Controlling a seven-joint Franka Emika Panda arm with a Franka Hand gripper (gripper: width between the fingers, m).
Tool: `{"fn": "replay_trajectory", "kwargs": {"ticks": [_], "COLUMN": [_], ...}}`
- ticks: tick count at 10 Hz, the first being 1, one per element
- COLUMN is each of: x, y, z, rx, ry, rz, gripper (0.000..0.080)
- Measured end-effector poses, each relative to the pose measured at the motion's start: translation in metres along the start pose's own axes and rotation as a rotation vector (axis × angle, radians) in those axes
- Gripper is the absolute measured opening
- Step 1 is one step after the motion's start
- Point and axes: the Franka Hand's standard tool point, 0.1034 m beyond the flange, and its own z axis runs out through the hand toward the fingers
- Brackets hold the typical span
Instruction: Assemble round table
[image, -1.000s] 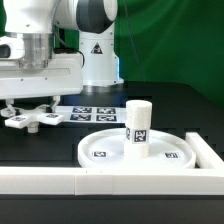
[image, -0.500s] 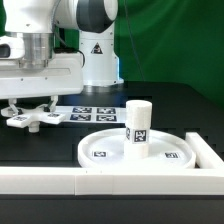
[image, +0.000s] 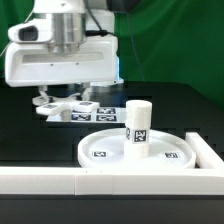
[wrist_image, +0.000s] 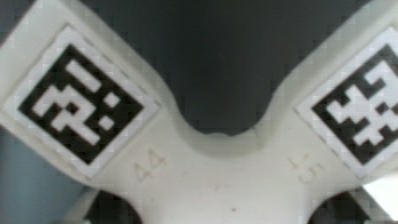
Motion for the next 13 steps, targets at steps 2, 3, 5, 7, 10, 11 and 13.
{"fn": "replay_trajectory", "kwargs": {"ticks": [2, 3, 5, 7, 10, 11, 13], "x": [0.030, 0.039, 0.039, 0.039, 0.067, 0.085, 0.103], "y": [-0.032, -0.037, -0.038, -0.038, -0.056, -0.072, -0.097], "z": [-0.024, -0.030, -0.029, -0.028, -0.058, -0.069, -0.077], "rx": [0.027, 0.030, 0.031, 0.031, 0.000, -0.004, -0.005], "ry": [-0.011, -0.008, -0.010, -0.011, -0.007, 0.007, 0.029], "rz": [0.114, 0.128, 0.134, 0.134, 0.051, 0.029, 0.047], "gripper": [0.0443, 0.0443, 0.0443, 0.0443, 0.0445, 0.0445, 0.0445]}}
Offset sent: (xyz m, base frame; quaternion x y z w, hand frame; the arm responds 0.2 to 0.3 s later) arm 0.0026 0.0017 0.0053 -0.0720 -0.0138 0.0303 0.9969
